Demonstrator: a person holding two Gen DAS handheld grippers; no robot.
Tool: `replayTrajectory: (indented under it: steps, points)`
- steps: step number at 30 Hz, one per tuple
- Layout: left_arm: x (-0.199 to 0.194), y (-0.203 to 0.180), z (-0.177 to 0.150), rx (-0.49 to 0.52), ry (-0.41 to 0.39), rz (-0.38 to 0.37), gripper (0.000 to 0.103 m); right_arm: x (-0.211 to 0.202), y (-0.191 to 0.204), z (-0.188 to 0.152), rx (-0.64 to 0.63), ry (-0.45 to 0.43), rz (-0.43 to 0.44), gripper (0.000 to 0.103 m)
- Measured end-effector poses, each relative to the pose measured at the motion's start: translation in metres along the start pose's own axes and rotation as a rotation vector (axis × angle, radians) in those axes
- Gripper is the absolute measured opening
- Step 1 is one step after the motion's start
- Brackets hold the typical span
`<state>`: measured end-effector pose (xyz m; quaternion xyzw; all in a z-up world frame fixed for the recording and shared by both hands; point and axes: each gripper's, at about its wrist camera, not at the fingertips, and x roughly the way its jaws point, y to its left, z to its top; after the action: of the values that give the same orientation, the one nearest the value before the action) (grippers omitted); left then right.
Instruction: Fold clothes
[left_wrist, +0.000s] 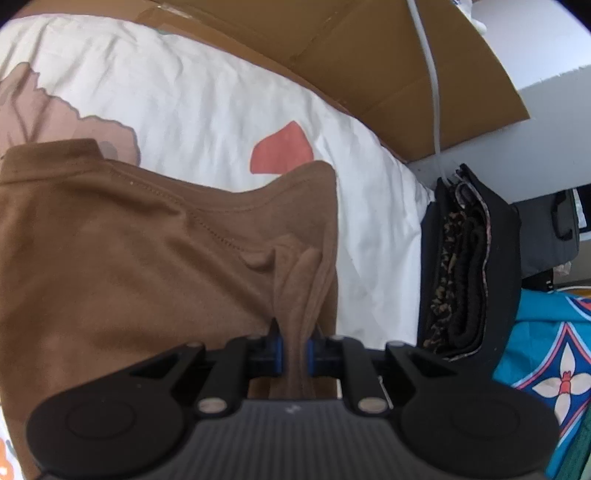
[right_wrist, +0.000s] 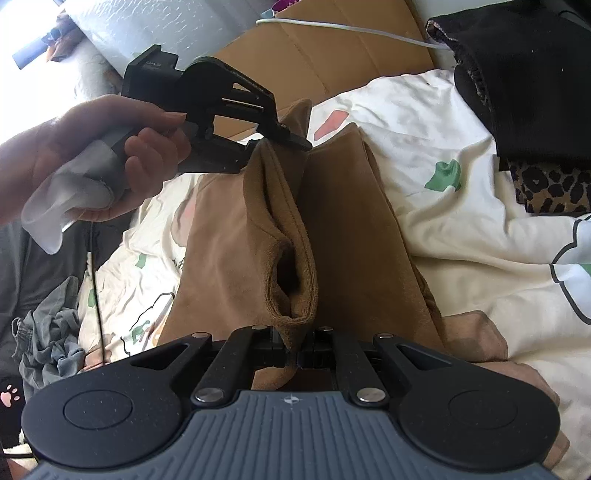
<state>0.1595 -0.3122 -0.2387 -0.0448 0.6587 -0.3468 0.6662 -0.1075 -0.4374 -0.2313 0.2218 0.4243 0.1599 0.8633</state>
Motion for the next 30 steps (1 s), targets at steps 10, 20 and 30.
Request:
replayTrajectory:
  steps: [10,20,30]
  points:
    - [0.020,0.004,0.002,0.006,0.025,-0.016,0.013,-0.004,-0.023,0.001,0.018,-0.031,0.033,0.004]
    - [0.031,-0.009,0.003,0.003,0.026,0.057,0.014,0.000,-0.045,-0.006,0.153,0.007,0.022,0.002]
    - [0.042,-0.015,0.003,-0.023,-0.007,0.093,0.013,-0.009,-0.057,-0.005,0.234,-0.012,0.005,0.002]
